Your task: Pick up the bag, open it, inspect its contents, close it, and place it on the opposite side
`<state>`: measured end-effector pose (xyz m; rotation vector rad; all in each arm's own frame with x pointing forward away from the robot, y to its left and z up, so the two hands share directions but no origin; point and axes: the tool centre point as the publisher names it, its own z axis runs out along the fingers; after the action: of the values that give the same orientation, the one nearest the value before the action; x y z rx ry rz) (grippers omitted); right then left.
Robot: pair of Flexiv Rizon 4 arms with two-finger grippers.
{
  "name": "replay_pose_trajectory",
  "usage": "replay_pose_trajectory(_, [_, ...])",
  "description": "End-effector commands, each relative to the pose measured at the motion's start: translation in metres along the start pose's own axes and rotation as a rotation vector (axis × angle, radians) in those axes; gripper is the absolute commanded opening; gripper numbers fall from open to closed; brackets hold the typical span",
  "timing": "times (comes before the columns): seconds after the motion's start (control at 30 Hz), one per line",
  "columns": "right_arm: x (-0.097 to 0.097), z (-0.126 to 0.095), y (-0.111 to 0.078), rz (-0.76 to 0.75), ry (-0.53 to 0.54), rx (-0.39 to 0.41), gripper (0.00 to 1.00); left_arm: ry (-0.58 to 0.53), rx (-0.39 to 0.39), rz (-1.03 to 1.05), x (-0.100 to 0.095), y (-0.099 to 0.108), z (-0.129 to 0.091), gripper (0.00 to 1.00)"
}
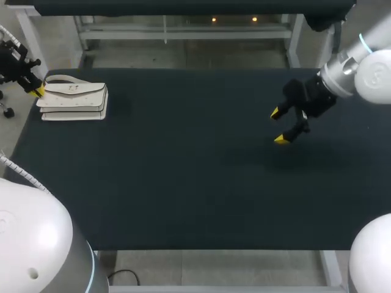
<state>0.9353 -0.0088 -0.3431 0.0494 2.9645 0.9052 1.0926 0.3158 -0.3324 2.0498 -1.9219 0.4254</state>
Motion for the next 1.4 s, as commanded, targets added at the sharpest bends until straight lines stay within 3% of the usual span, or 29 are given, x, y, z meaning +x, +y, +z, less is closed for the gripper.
replay_pose_trajectory(0.03, [0.000,0.001,-0.001,-0.001,-0.001,-0.003,1.00,-0.021,-0.045,0.020,0.012,-0.004,-0.004,0.00])
replay_pose_trajectory(0.73, [0.000,0.001,-0.001,-0.001,-0.001,-0.003,1.00,-0.144,0.046,0.109,0.078,0.015,-0.019,0.00])
replay_pose_trajectory(1.07, [0.000,0.001,-0.001,-0.001,-0.001,-0.003,1.00,-0.139,0.069,0.130,0.090,0.024,-0.028,0.00])
replay_pose_trajectory(1.13, [0.000,0.001,-0.001,-0.001,-0.001,-0.003,1.00,-0.136,0.078,0.133,0.091,0.026,-0.030,0.71])
replay_pose_trajectory(1.17, [0.000,0.001,-0.001,-0.001,-0.001,-0.003,1.00,-0.133,0.079,0.133,0.091,0.027,-0.031,0.90])
replay_pose_trajectory(1.2, [0.000,0.001,-0.001,-0.001,-0.001,-0.003,1.00,-0.134,0.084,0.128,0.090,0.027,-0.032,1.00])
replay_pose_trajectory(1.4, [0.000,0.001,-0.001,-0.001,-0.001,-0.003,1.00,-0.112,0.119,0.077,0.074,0.029,-0.039,1.00])
